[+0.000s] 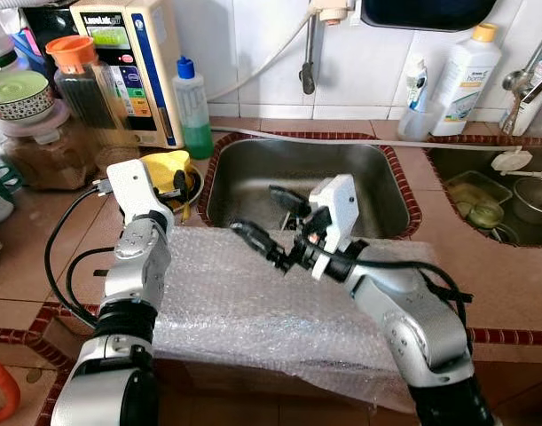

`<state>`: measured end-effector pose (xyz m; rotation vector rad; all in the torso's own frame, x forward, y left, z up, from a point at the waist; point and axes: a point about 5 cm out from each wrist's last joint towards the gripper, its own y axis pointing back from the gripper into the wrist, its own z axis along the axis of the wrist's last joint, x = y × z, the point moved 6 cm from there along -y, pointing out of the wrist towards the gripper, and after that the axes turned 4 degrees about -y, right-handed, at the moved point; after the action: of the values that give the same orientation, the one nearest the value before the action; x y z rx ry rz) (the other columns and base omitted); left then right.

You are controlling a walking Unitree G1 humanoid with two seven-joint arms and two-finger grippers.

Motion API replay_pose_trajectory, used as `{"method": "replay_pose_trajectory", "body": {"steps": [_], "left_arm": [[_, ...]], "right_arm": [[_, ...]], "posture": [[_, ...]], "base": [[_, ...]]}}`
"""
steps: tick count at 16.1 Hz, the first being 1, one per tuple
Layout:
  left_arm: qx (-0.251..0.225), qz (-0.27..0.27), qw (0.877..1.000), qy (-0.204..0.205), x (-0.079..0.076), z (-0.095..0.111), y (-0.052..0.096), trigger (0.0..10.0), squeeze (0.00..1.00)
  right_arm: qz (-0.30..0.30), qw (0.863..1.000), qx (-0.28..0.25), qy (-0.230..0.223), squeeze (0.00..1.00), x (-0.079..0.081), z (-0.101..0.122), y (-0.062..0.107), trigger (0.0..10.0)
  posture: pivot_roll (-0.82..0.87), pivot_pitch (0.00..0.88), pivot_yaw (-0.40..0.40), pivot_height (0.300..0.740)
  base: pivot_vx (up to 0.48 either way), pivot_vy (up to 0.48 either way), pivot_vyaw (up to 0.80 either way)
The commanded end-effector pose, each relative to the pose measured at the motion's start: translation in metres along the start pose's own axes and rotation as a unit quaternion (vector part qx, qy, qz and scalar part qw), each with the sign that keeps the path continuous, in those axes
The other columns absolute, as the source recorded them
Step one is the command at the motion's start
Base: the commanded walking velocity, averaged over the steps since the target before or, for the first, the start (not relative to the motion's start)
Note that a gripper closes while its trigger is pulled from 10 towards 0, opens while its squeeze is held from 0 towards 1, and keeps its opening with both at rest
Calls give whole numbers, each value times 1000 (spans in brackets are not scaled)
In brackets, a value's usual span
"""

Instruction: Kitchen organization

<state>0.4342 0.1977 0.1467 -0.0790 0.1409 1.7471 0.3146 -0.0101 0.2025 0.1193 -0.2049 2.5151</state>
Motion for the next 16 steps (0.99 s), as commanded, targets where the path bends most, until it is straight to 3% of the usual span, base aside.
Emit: {"method": "replay_pose_trajectory", "body": {"steps": [1,5,6,7,11,13,16], "left_arm": [[-4,9,1000,1,4,4,-3,10000,0],[-10,-29,1000,-5,16,0,6,10000,0],[-23,-64,998,-3,13,3,13,10000,0],[-35,-74,996,-27,13,5,17,10000,0],[-63,-124,988,-60,2,14,34,10000,0],[-90,-154,981,-81,-13,26,48,10000,0],[-98,-175,977,-75,-20,34,58,10000,0]], "right_arm": [[-2,1000,-12,2,0,2,8,1,10000],[-118,991,-43,47,0,-34,19,10,10000],[-146,987,-47,56,0,-44,22,13,10000],[-155,985,-48,56,0,-48,23,14,10000],[-168,982,-57,61,0,-52,25,17,10000],[-168,981,-64,73,0,-50,28,16,10000],[-167,980,-68,82,0,-49,30,16,10000]], "posture": [[-251,40,71,740],[-245,45,70,740],[-243,45,70,740],[-238,45,71,740],[-233,43,72,740],[-231,42,72,740],[-230,42,69,740]], "base": [[0,0,0],[0,0,0],[0,0,-413],[0,0,-763],[0,0,-713],[0,0,0],[0,0,0]]}}
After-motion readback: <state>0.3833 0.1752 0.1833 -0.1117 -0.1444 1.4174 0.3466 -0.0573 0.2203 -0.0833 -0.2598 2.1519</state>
